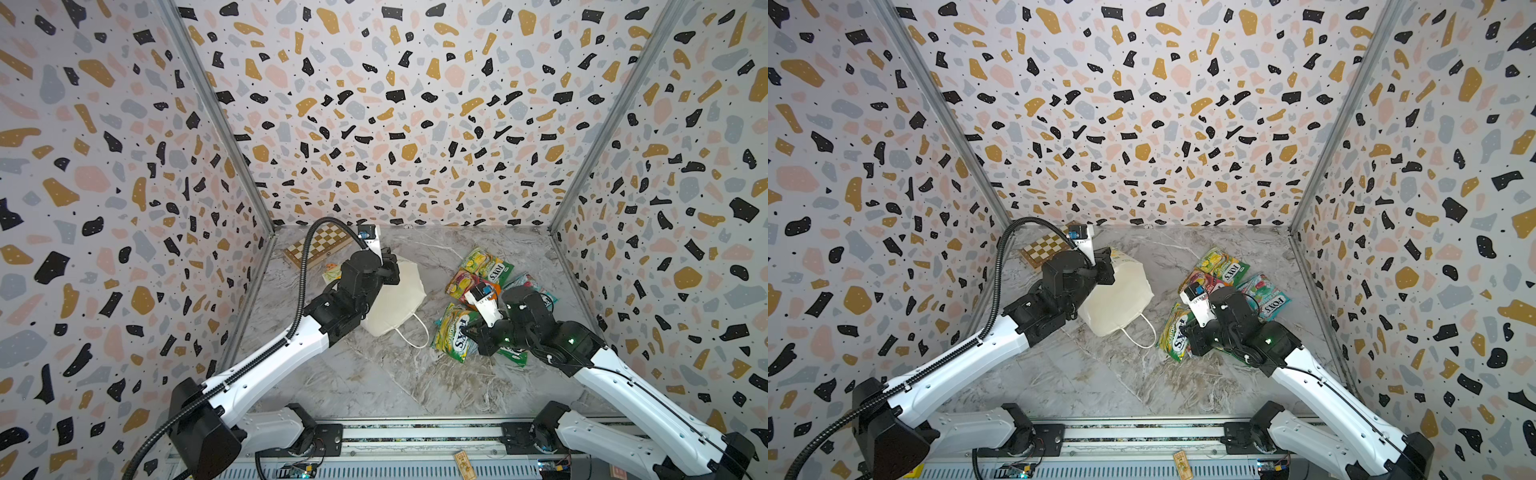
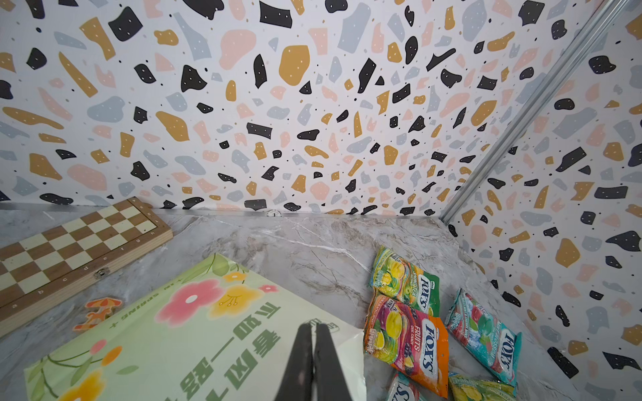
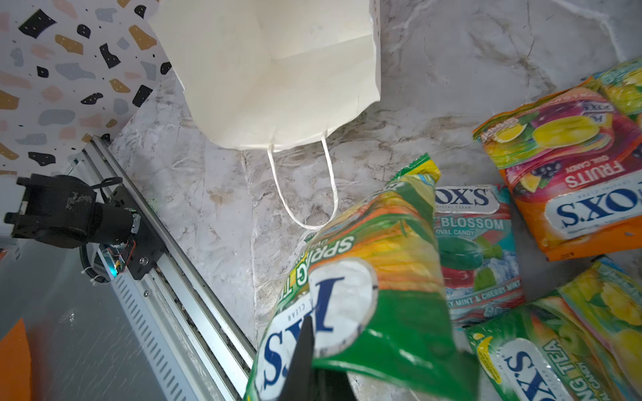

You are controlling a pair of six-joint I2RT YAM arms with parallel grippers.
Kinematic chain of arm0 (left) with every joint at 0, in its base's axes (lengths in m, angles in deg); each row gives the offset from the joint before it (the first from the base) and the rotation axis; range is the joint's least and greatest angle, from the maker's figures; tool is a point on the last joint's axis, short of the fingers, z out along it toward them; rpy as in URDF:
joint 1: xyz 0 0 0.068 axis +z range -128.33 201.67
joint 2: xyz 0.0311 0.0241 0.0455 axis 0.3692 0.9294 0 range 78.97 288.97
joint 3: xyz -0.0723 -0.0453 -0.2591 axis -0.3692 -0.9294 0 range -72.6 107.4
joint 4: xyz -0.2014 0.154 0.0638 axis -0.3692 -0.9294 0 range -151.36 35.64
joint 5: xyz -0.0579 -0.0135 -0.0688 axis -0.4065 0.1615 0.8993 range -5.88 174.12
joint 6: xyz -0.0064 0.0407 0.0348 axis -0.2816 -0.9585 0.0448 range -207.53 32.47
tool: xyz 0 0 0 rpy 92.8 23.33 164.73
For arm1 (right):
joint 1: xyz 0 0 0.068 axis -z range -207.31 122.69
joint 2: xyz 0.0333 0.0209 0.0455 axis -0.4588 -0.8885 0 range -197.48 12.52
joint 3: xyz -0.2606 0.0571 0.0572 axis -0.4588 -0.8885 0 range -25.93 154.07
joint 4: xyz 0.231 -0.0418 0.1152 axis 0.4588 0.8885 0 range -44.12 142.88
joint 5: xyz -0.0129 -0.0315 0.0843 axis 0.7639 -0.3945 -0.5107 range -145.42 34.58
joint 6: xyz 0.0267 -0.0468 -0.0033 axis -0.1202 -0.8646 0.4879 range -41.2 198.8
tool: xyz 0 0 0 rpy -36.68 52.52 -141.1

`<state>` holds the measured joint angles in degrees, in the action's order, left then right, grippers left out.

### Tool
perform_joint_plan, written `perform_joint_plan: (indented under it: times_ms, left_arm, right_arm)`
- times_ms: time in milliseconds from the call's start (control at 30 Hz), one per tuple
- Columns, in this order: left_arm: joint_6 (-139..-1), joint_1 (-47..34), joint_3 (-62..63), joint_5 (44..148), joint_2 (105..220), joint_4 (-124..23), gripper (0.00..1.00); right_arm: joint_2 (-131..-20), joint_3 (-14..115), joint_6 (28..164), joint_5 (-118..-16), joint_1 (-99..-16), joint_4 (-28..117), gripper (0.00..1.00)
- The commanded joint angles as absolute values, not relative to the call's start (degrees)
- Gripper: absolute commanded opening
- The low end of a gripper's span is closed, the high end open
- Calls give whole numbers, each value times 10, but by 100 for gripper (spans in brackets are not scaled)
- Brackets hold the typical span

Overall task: Take the snacks out of the paper bag
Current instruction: Place the snack at the bottom-center of the table.

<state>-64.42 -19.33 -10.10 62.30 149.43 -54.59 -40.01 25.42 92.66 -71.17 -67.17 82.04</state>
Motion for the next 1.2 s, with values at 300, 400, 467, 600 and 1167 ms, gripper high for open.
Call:
perform_joint_plan:
  times_ms: [300, 400, 467, 600, 1167]
  left_arm:
    - [-673, -193, -54, 599, 1497, -548, 0]
    - [-674, -193, -54, 596, 1496, -549, 0]
    - [-675, -192, -54, 598, 1496, -549, 0]
    - [-676, -193, -52, 596, 1496, -551, 0]
    - [-676, -193, -53, 598, 1494, -550, 0]
  right_arm:
    - [-422, 173, 935, -806, -672, 716, 0]
    - [-427, 149, 946, -820, -672, 674, 0]
    - [-432, 131, 956, -841, -672, 636, 0]
    - [-458, 102, 981, -887, -672, 570, 0]
    - [-523, 84, 995, -743, -698, 639, 25]
